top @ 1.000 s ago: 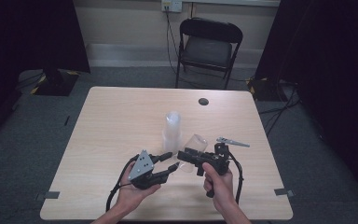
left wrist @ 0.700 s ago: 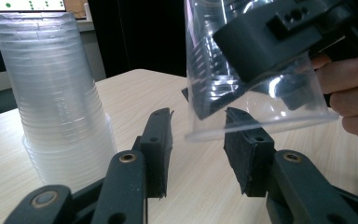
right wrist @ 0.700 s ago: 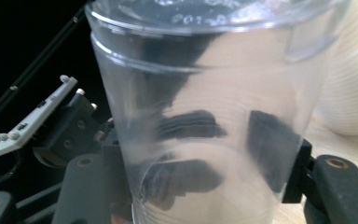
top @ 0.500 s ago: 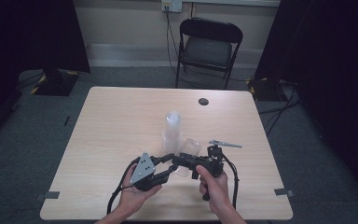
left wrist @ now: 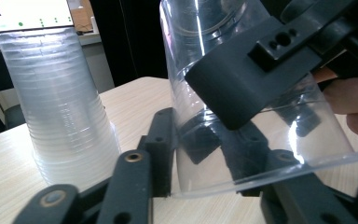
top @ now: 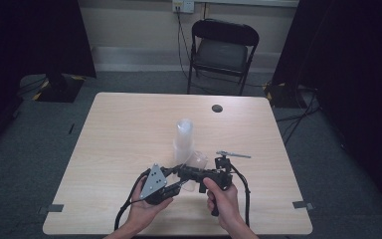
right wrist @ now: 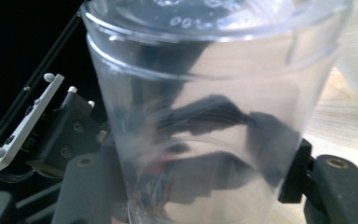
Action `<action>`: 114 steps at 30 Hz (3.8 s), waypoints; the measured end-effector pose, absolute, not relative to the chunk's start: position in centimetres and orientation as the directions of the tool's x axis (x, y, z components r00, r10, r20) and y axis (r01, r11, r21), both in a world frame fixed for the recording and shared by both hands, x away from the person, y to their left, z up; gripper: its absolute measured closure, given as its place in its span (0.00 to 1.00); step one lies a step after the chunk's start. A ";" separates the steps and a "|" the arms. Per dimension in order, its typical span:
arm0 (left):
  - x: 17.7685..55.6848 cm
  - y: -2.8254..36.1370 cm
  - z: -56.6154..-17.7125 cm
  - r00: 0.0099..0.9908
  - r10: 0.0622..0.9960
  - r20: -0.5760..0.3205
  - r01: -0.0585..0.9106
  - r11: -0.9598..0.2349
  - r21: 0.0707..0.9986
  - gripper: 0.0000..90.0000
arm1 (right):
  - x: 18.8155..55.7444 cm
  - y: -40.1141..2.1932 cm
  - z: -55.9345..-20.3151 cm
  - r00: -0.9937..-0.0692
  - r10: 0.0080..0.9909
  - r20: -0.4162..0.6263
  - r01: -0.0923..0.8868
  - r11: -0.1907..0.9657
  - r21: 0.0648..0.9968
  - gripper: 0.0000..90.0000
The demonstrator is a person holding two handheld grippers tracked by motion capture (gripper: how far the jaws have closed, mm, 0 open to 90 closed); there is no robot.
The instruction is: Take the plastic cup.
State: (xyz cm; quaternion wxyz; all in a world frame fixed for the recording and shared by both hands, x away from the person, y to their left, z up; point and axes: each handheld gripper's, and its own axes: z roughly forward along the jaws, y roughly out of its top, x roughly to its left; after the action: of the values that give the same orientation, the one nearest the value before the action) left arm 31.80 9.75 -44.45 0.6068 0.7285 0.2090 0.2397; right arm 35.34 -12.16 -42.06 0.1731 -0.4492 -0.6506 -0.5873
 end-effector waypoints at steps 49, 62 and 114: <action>33.4 13.5 -43.5 0.765 0.630 -0.136 0.250 -0.096 0.964 0.95 | 35.7 -13.8 -41.4 -0.655 0.499 0.568 0.640 -0.035 0.768 0.19; 33.3 13.6 -42.5 0.763 0.622 -0.177 0.334 -0.145 0.931 0.97 | 35.5 -14.8 -41.5 -0.665 0.523 0.533 0.621 -0.011 0.784 0.25; 37.1 10.0 -41.3 0.847 0.402 -0.348 0.530 -0.572 0.626 0.98 | 32.0 -13.1 -42.0 -0.927 0.374 -0.005 0.207 0.524 0.826 0.15</action>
State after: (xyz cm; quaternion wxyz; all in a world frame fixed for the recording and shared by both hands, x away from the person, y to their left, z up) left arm 37.08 9.97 -41.30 0.3798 0.8826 0.2640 -0.0838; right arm 31.99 -13.05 -41.98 -0.0913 -0.1673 -0.8682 -0.4582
